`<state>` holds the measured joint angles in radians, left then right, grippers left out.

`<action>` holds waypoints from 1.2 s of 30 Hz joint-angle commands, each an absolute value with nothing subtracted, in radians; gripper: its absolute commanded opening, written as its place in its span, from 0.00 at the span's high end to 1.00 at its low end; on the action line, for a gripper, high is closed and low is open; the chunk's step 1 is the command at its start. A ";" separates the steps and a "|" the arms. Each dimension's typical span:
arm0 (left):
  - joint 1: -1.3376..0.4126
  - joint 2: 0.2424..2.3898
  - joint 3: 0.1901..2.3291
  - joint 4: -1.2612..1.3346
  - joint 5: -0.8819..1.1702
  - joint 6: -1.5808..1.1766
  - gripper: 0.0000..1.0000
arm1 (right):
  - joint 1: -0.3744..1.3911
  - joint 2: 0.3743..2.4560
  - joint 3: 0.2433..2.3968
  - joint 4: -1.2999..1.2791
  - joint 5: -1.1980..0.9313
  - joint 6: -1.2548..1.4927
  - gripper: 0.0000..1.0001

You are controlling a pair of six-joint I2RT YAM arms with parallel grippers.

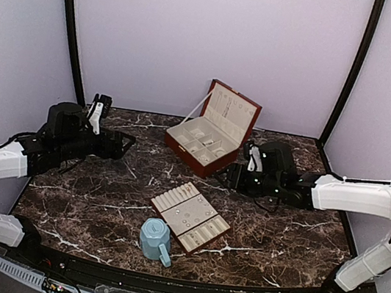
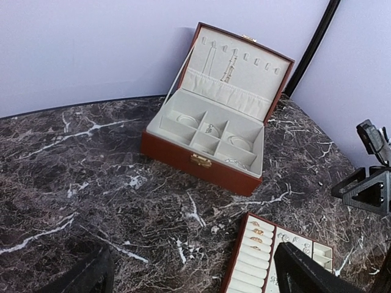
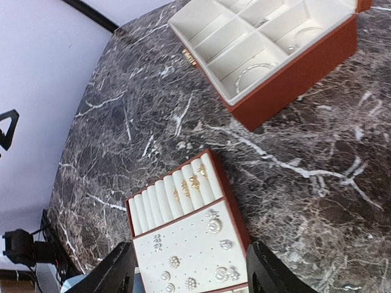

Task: Organize the mixed jewelry
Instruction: Pick up the earring from the center of the board.

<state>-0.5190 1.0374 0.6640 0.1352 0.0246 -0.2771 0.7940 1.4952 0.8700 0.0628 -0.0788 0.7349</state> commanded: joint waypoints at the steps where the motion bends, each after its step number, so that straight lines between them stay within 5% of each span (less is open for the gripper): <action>1: -0.472 1.063 0.734 0.028 0.044 -0.305 0.06 | 0.743 1.412 0.810 0.013 -0.021 0.690 0.32; 19: -0.094 1.147 0.804 -0.045 0.247 -0.221 0.05 | 0.499 1.266 0.613 -0.074 -0.053 0.627 0.21; 36: -0.003 1.141 0.812 -0.064 0.159 -0.036 0.06 | 0.612 1.422 0.701 -0.227 0.069 0.721 0.44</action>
<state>-0.0074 1.1526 0.8017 -0.0540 0.1677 -0.0795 0.5632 1.3907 0.6552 -0.1802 -0.0101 0.6811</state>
